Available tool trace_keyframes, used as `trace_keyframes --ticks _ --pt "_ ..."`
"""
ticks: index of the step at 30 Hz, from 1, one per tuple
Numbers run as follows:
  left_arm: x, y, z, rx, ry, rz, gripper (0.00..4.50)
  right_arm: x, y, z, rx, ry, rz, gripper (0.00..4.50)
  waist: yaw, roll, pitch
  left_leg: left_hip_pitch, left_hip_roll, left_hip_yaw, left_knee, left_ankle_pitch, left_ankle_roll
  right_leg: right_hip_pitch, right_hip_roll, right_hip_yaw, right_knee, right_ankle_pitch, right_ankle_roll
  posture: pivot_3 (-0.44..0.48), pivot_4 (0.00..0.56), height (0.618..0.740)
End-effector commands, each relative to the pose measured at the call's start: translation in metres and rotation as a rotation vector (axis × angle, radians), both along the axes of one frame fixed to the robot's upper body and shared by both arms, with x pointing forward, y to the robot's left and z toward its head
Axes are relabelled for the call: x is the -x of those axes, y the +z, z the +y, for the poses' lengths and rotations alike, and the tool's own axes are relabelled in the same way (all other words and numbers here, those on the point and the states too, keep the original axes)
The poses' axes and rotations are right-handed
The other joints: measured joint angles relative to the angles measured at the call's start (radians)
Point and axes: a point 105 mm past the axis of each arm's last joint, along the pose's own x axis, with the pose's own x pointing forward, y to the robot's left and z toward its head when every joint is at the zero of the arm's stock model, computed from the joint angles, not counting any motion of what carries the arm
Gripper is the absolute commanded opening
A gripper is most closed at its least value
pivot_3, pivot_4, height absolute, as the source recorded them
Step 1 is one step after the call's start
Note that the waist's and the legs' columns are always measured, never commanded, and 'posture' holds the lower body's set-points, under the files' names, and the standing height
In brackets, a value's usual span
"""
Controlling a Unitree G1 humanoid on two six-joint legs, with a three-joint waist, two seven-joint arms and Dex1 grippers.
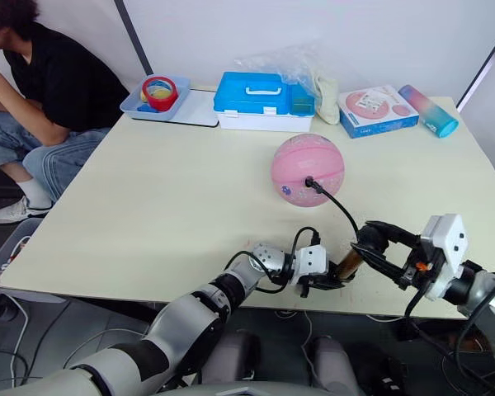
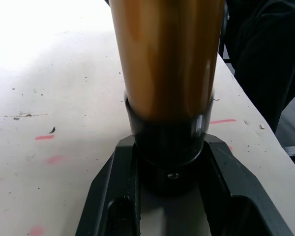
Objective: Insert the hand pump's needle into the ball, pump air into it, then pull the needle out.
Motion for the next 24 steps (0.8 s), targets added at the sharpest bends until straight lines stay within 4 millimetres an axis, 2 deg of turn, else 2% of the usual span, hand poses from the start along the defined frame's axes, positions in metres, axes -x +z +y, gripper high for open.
trace_keyframes --ticks 1,10,16,21,23,24 --pt "0.013 -0.007 -0.008 -0.012 -0.044 0.029 1.08 0.007 0.035 -0.003 -0.009 0.033 -0.071 2.03 0.000 0.000 0.000 0.000 0.000 0.000 0.000 0.000 0.000 0.000 0.000 0.000 0.000 0.000 0.000 0.000 0.150 0.740" --pt "0.016 -0.008 -0.008 -0.018 -0.056 0.028 1.08 0.017 0.093 -0.007 -0.029 0.076 -0.131 2.03 0.001 0.001 0.001 0.000 0.000 0.000 0.000 0.000 0.000 0.000 0.000 0.000 0.000 0.000 0.000 0.000 0.150 0.740" --pt "0.017 -0.008 -0.010 -0.011 -0.057 0.030 1.08 0.020 0.119 -0.014 -0.027 0.075 -0.164 2.03 0.002 0.001 0.002 0.000 0.000 0.000 0.000 0.000 0.000 0.000 -0.001 0.000 0.000 0.000 0.000 0.000 0.150 0.740" --pt "0.017 -0.008 -0.009 -0.010 -0.057 0.030 1.08 0.019 0.120 -0.009 -0.014 0.100 -0.135 2.03 0.003 0.003 0.003 -0.001 -0.001 0.001 0.000 0.000 0.000 0.000 -0.001 0.001 0.000 0.000 0.000 0.000 0.150 0.740" --pt "0.018 -0.009 -0.009 -0.011 -0.057 0.031 1.08 0.016 0.113 -0.007 -0.014 0.095 -0.117 2.03 0.004 0.003 0.004 -0.001 -0.001 0.001 0.000 0.000 0.000 0.000 -0.001 0.001 0.000 0.000 0.000 0.000 0.150 0.740" --pt "0.018 -0.009 -0.009 -0.011 -0.057 0.031 1.08 0.013 0.099 -0.005 0.024 0.087 -0.084 2.03 0.004 0.003 0.004 -0.001 -0.001 0.001 0.000 0.000 0.000 0.000 -0.001 0.001 0.000 0.000 0.000 0.000 0.150 0.740"
